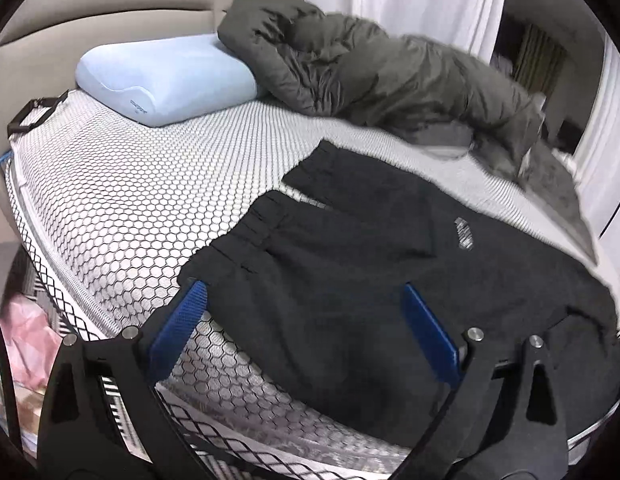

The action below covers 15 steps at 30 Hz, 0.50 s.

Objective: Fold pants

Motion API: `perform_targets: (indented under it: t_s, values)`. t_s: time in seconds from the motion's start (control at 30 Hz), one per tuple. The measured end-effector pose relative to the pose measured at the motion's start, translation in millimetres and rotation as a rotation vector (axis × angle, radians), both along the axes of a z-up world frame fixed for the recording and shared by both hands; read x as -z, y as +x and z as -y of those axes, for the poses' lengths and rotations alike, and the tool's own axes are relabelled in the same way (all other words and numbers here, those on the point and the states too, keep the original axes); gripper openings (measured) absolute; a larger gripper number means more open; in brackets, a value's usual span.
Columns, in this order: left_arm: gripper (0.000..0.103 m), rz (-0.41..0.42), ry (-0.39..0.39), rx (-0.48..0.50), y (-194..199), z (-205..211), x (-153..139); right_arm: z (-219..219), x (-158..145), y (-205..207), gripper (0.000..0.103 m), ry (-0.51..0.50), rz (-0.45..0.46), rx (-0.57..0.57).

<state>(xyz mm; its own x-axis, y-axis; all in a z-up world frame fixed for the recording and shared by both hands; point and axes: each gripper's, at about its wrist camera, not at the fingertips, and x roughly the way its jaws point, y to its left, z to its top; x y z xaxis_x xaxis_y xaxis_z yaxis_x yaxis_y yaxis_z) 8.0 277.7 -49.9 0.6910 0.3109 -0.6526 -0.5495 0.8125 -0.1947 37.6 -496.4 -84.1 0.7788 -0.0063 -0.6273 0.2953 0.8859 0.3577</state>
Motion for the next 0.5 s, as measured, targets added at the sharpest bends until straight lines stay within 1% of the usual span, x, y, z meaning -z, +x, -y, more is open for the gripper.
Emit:
perform_targets:
  t_s: [0.03, 0.1, 0.13, 0.17, 0.2, 0.23, 0.27, 0.3, 0.33, 0.4, 0.5]
  values:
    - [0.097, -0.019, -0.002, -0.004, 3.5, -1.5, 3.8, -2.4, -3.2, -3.9, 0.024, -0.03, 0.02, -0.004]
    - [0.097, -0.017, -0.013, -0.008, 4.0, -3.7, 8.2, -1.8, -1.4, -7.8, 0.024, -0.052, 0.021, 0.007]
    - [0.097, -0.01, -0.015, -0.008, 3.2, -4.3, 8.8, -0.1, 1.9, -6.4, 0.027, -0.048, 0.008, 0.009]
    - [0.097, -0.016, -0.009, -0.013, 3.5, -4.3, 8.3, -0.5, 3.8, -3.7, 0.03, -0.06, -0.012, 0.007]
    - [0.097, -0.019, 0.0, -0.018, 3.4, -3.9, 8.1, -2.5, -0.6, -4.8, 0.043, -0.087, -0.017, 0.019]
    - [0.097, -0.012, 0.008, -0.015, 3.2, -2.6, 4.9, -4.6, -6.9, -6.9, 0.053, -0.102, 0.001, 0.021]
    - [0.097, -0.001, 0.014, -0.007, 3.7, -1.0, 1.2, -5.4, -14.3, -9.9, 0.056, -0.117, 0.025, 0.018]
    - [0.097, 0.008, 0.019, 0.0, 4.5, 0.9, -3.3, -6.9, -25.1, -13.0, 0.065, -0.147, 0.052, 0.019]
    - [0.097, 0.02, 0.024, 0.009, 5.9, 3.6, -9.0, -7.9, -34.4, -13.9, 0.071, -0.173, 0.069, 0.016]
    - [0.097, 0.052, 0.019, 0.047, 12.2, 9.7, -19.9, -9.4, -54.0, -3.6, 0.071, -0.201, 0.085, -0.031]
    - [0.099, 0.098, -0.017, 0.138, 33.1, 22.1, -30.7, -14.5, -77.7, 31.0, 0.071, -0.217, 0.085, -0.107]
